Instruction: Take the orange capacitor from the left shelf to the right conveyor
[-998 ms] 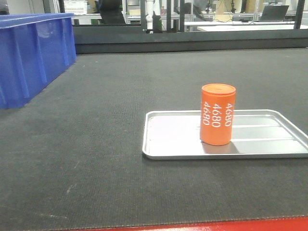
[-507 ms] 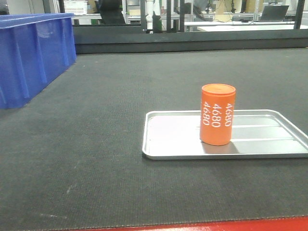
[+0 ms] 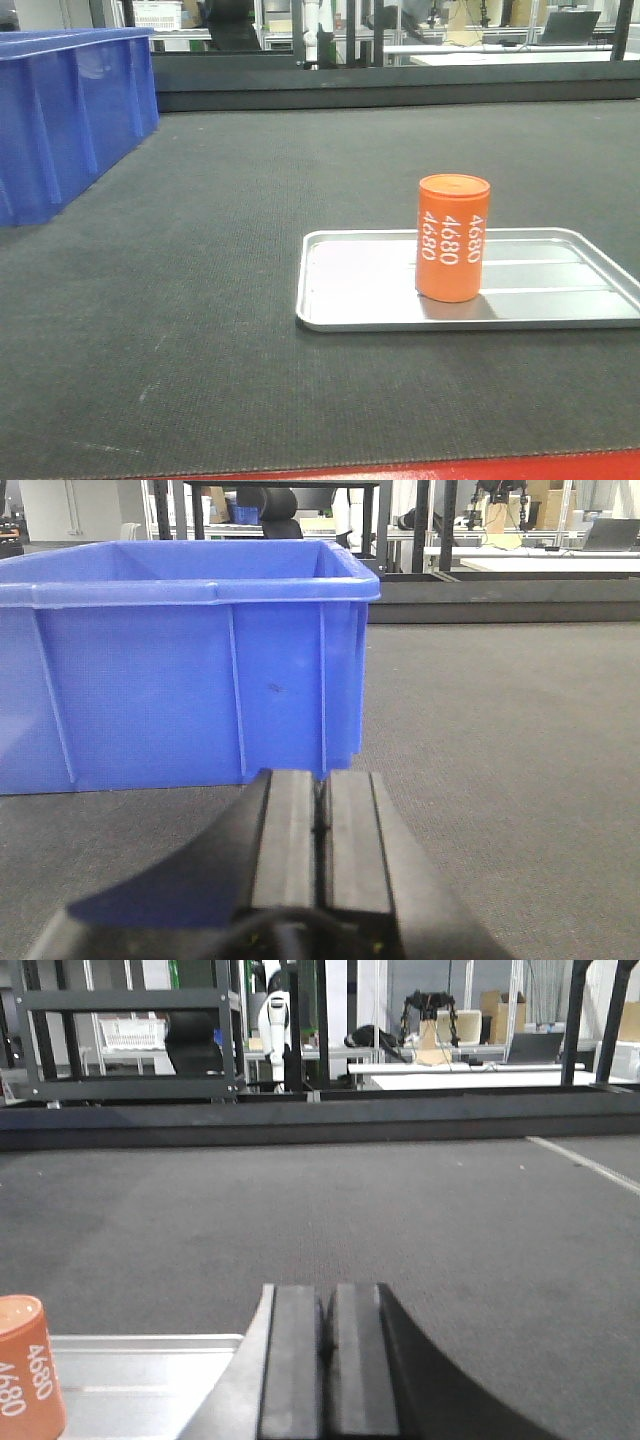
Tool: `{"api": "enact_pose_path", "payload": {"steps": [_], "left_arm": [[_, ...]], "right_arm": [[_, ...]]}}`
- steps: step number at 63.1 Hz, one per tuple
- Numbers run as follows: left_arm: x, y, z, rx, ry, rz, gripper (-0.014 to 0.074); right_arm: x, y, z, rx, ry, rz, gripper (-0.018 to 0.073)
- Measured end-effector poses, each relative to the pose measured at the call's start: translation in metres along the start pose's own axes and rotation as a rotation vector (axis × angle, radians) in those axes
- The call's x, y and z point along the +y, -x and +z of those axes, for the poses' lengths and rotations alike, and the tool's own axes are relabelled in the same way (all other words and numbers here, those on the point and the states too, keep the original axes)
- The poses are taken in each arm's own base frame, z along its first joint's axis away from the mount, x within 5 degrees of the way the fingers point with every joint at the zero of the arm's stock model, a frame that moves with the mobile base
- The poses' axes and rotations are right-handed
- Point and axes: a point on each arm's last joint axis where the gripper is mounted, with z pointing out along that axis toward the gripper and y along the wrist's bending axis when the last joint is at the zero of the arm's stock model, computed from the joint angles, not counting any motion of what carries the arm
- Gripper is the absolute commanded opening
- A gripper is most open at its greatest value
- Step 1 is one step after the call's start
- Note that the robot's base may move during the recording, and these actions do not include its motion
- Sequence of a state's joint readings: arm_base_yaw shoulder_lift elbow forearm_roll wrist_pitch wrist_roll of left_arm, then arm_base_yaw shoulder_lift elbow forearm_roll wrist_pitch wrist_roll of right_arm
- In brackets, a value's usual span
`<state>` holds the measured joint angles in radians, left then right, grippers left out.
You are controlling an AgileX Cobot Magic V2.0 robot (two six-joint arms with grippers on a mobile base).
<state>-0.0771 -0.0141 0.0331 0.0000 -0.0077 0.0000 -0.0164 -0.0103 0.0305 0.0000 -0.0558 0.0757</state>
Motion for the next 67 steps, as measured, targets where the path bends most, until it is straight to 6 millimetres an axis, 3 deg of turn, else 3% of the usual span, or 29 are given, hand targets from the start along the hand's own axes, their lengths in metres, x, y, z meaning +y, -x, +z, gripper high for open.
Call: {"api": "enact_pose_path", "payload": {"steps": [67], "left_arm": [[0.0, 0.0, 0.0, 0.0, 0.0, 0.0, -0.0105]], "right_arm": [[0.0005, 0.0002, 0.0, -0.001, 0.009, 0.003, 0.0052]]}}
